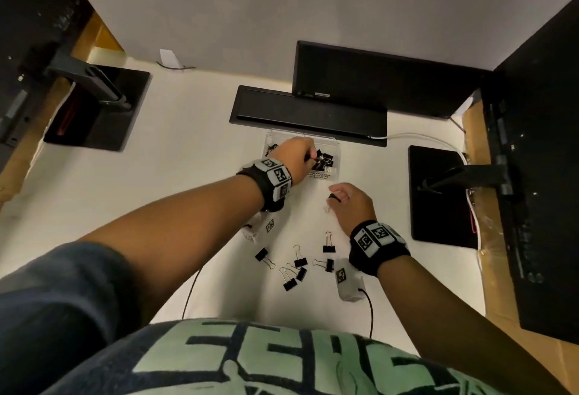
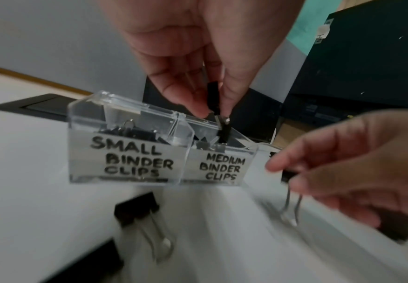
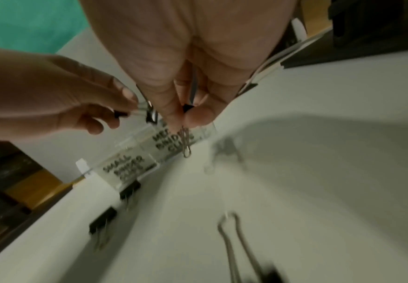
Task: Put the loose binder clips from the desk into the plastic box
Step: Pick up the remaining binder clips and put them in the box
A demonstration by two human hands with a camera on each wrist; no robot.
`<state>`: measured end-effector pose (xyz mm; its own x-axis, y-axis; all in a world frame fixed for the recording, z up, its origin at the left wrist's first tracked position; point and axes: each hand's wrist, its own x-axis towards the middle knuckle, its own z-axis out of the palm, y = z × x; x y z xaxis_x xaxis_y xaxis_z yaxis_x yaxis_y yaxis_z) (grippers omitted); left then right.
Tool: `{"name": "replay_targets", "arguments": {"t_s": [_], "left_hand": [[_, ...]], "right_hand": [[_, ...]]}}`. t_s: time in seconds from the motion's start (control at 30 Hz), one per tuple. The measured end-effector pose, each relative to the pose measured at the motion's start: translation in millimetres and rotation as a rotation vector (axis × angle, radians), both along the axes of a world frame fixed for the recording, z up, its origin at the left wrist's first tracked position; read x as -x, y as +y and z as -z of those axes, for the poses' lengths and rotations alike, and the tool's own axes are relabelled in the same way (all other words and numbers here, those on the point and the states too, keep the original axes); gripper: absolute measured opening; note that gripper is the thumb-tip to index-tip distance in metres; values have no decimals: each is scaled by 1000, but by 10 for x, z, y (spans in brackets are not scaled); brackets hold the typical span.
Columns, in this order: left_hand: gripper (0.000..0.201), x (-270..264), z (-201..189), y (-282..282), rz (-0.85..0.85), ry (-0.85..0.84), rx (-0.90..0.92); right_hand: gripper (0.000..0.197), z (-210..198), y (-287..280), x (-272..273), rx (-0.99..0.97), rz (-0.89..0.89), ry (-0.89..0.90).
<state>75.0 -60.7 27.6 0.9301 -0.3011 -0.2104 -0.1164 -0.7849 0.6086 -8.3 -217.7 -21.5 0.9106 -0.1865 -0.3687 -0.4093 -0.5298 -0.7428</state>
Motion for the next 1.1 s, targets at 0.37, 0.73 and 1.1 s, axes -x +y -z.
{"name": "replay_targets", "arguments": {"t_s": [0.37, 0.73, 1.1], "left_hand": [[28, -317, 187, -166, 344, -8, -420], [41, -161, 266, -51, 437, -146, -530], [43, 732, 199, 166, 511, -153, -273]], "right_hand": [[29, -446, -68, -747, 241, -153, -227], [23, -229, 114, -850, 576, -403, -4], [14, -196, 21, 95, 340, -434, -50]]}}
